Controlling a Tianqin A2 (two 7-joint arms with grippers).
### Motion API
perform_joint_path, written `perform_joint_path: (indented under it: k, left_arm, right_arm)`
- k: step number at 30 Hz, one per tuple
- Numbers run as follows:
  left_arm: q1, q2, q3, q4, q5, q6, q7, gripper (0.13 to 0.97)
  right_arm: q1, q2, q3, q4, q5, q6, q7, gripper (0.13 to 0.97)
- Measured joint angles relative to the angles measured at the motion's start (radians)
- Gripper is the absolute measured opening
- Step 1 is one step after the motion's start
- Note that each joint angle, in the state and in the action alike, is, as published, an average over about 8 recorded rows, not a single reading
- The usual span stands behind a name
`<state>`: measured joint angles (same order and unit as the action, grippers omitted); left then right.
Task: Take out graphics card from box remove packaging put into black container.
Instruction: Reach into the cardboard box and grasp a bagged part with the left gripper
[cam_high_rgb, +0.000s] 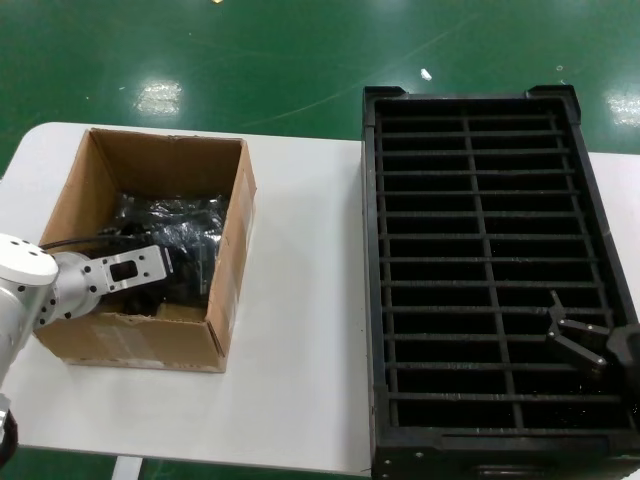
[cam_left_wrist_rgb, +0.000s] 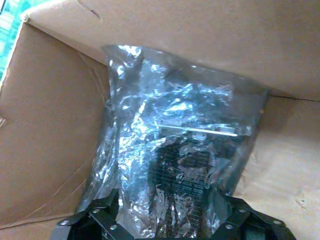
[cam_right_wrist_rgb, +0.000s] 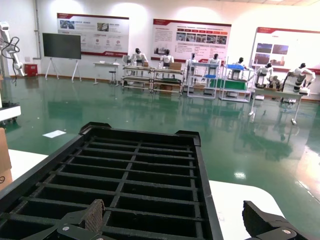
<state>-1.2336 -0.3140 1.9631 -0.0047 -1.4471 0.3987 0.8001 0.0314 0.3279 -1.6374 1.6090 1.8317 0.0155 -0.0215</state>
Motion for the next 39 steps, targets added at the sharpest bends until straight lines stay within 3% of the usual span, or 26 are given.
perform_joint_path:
  k: [11,19,23,31,39]
  left_arm:
    - [-0.002,0.0,-0.03,0.0,-0.028,-0.015,0.05,0.531]
    - [-0.004,-0.006,-0.041,0.0,-0.037,-0.016,0.068,0.339]
    - [-0.004,-0.009,-0.045,0.0,-0.041,-0.016,0.073,0.339]
    - [-0.003,-0.016,-0.063,0.0,-0.058,-0.01,0.093,0.21]
    - [0.0,-0.022,-0.086,-0.001,-0.08,-0.003,0.115,0.155]
  right_arm:
    - [0.0,0.0,0.0,0.0,0.0,0.0,0.0,0.966]
    - [0.0,0.0,0.0,0.0,0.0,0.0,0.0,0.966]
    - [0.0,0.0,0.0,0.0,0.0,0.0,0.0,0.966]
    - [0.0,0.0,0.0,0.0,0.0,0.0,0.0,0.966]
    - [0.0,0.0,0.0,0.0,0.0,0.0,0.0,0.966]
